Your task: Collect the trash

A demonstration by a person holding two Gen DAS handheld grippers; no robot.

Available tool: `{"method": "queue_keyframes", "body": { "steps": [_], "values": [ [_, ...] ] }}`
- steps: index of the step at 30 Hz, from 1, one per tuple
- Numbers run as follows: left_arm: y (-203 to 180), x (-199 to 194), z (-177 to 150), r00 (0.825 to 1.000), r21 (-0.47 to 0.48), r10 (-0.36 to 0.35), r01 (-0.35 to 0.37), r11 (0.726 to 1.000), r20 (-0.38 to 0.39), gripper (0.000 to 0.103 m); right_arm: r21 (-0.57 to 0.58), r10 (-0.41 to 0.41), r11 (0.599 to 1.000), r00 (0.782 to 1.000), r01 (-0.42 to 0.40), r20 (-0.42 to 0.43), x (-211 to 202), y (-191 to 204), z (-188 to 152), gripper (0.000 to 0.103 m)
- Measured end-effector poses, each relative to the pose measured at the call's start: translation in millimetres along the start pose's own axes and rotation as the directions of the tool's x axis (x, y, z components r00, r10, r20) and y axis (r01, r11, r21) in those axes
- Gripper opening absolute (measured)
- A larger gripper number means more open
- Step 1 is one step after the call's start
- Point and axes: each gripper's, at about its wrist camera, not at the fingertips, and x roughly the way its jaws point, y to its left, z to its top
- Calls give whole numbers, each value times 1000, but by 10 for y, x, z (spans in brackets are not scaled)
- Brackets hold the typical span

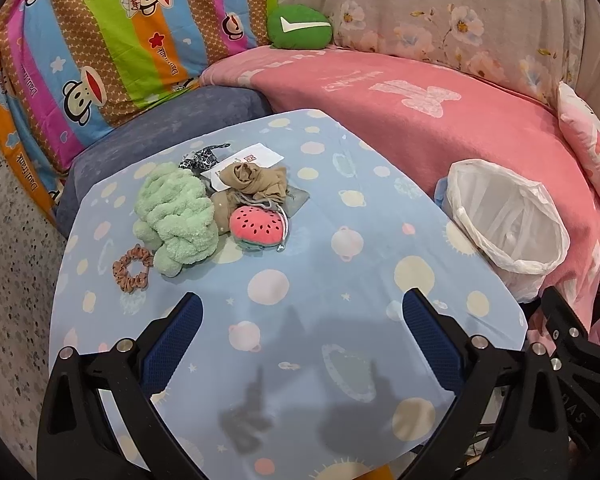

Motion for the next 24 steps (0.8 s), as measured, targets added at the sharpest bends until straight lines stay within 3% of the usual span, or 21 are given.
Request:
{"method": "queue_keyframes", "body": {
  "steps": [24],
  "values": [
    [-36,-13,11,1000,21,-3,3,1000,12,96,3,-2,1000,1000,2,3,-12,-44,22,96]
  ]
}}
